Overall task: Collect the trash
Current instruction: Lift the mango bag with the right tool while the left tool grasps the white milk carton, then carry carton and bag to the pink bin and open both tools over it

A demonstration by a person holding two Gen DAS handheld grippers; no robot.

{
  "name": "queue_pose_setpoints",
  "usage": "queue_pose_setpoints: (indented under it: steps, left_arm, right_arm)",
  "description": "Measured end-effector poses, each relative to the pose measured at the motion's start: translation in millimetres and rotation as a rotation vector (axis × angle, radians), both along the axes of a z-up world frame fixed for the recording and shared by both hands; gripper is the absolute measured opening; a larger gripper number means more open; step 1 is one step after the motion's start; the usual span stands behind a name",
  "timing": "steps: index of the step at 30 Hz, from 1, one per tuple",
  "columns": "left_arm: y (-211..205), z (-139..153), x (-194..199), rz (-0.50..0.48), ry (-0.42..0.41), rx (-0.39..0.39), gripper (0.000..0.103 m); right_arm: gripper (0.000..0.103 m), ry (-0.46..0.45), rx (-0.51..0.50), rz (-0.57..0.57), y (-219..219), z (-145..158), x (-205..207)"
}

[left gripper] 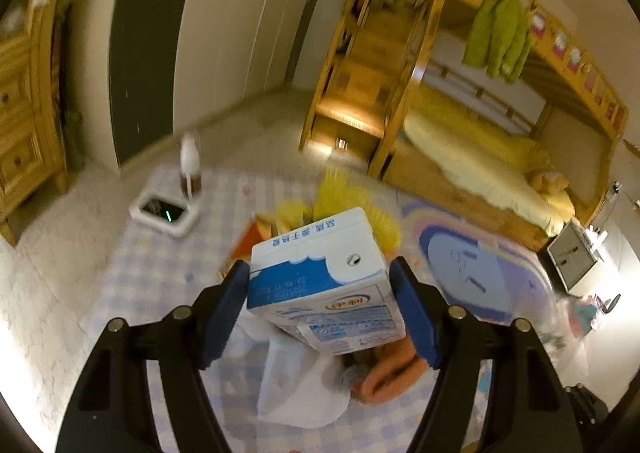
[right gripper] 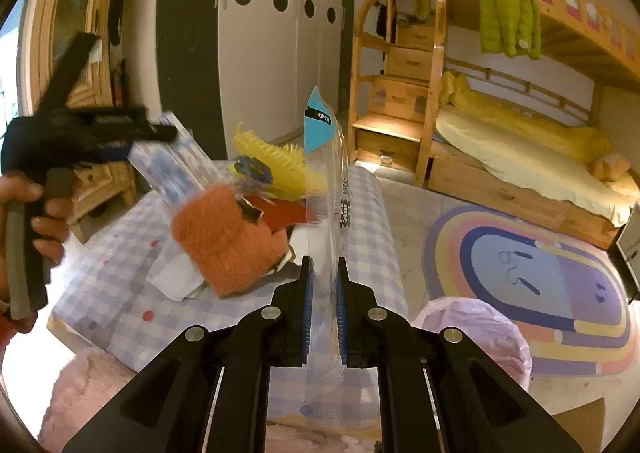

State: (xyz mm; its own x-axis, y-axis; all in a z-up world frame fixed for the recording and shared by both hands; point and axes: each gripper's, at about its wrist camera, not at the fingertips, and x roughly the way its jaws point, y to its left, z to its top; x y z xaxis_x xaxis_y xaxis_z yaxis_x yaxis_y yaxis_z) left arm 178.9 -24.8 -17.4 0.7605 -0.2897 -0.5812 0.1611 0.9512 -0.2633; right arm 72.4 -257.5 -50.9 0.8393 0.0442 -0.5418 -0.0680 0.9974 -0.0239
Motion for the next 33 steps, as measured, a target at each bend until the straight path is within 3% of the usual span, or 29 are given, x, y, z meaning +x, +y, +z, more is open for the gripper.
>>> queue_pose_setpoints:
  steps: [6, 10, 15, 23, 27, 33]
  left_arm:
    - [3.5, 53.1, -32.6, -0.001, -0.124, 0.002, 0.070]
    - [-20.3, 60.3, -54.7, -0.051, -0.155, 0.012, 0.070]
    - [-87.2, 28.0, -73.6, -0.153, -0.159, 0.089, 0.070]
    - [-212.9, -33.9, -82.5, -0.382, -0.134, 0.188, 0.070]
    - [-257.3, -56.0, -80.1, -0.468, -0.138, 0.222, 0.070]
    - [-313.3, -81.6, -61.8, -0.550, -0.076, 0.236, 0.071]
  right_arm:
    - [0.011, -0.022, 0.063, -0.002, -10.3, 10.9, -9.8]
    - [0.011, -0.029, 0.114, -0.027, -30.7, 16.6, -18.8]
    - [0.011, -0.019, 0.131, -0.098, -63.4, 13.1, -34.5]
    - [0.011, 0.074, 0.128, -0.260, -127.2, -18.0, -48.7]
    - [0.011, 0.115, 0.146, -0.319, -154.3, -36.7, -47.3]
    - [0.011, 0.169, 0.183, -0.355, -186.8, -66.0, -33.0]
